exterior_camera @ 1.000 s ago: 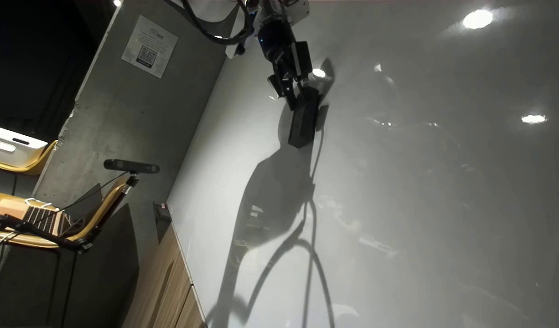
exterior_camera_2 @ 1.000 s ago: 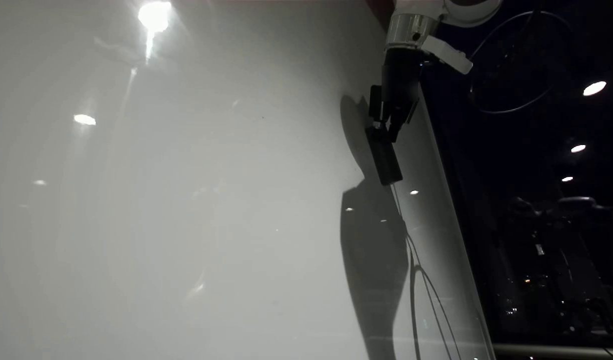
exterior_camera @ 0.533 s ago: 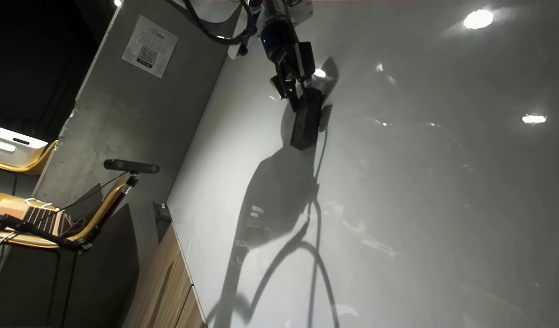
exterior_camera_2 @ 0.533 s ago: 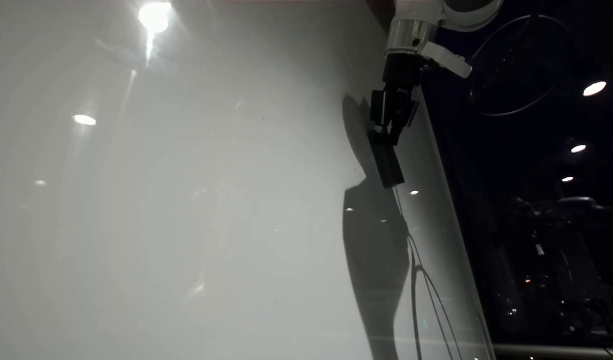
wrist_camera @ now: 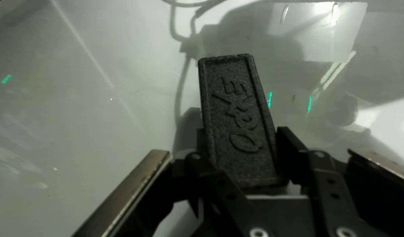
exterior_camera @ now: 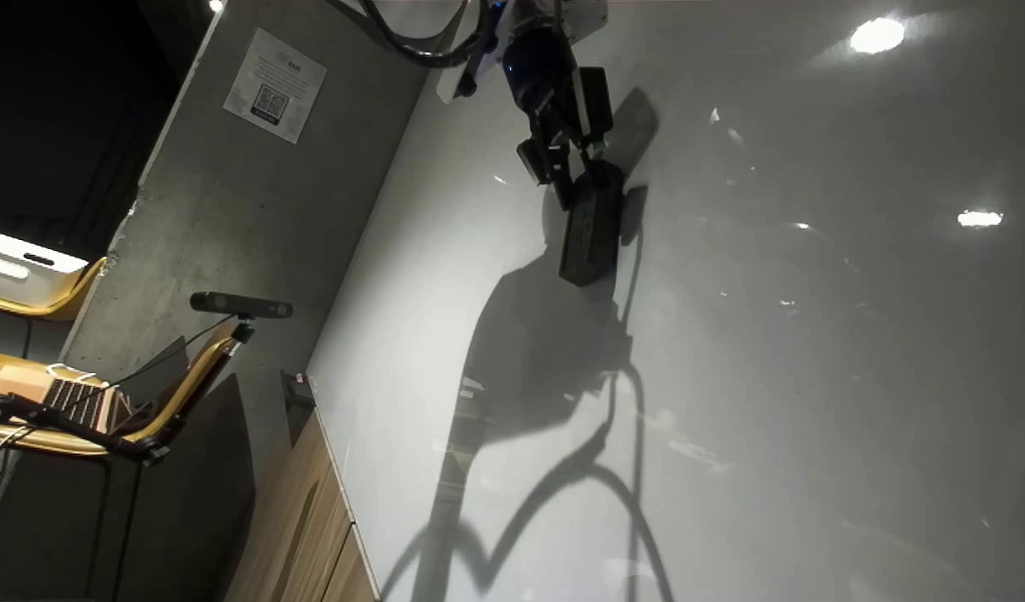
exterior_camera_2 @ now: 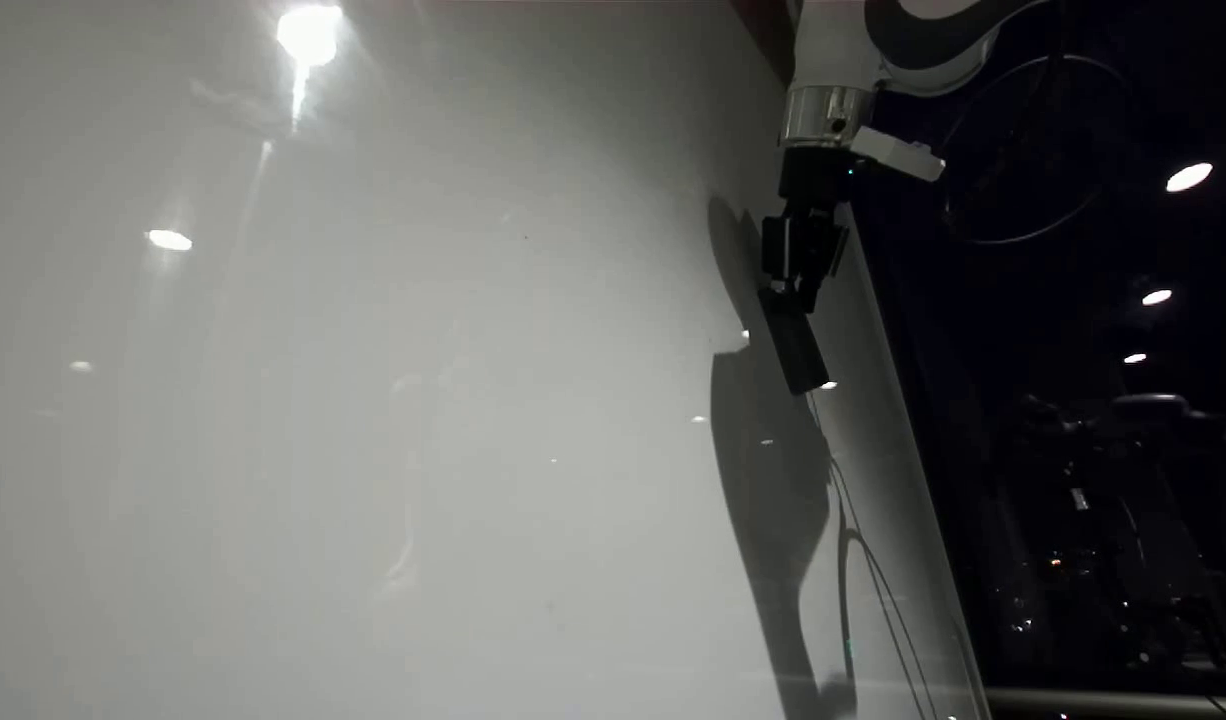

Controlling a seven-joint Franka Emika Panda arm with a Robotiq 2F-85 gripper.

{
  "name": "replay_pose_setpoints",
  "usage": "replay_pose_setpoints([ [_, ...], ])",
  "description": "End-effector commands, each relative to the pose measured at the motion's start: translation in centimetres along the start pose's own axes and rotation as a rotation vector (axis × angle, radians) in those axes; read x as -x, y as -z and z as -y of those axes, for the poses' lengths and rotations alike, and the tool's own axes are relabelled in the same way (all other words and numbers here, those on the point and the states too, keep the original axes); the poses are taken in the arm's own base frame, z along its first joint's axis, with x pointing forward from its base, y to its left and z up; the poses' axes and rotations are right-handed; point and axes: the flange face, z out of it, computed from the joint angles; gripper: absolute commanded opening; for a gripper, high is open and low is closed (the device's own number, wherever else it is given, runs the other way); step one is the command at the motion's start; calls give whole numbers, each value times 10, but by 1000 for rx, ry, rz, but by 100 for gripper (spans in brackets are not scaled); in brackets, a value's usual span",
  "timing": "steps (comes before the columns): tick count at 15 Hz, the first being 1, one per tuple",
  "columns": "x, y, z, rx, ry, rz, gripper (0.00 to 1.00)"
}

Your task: Use the duster to erase the drawing on the whiteboard

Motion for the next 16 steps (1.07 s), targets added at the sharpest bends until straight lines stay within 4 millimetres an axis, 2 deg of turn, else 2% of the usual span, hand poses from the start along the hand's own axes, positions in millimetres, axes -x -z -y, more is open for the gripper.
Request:
replay_pose_setpoints([
  [1, -45, -39, -11, 19, -12, -66, 29],
  [4, -35, -32, -4, 3, -9, -50, 29],
  [8, -6, -30, 16, -15, 4, -18, 29],
  [11, 14, -43, 22, -16, 16, 20, 29],
  [16, 62, -76, 41, -29, 40, 94, 29],
])
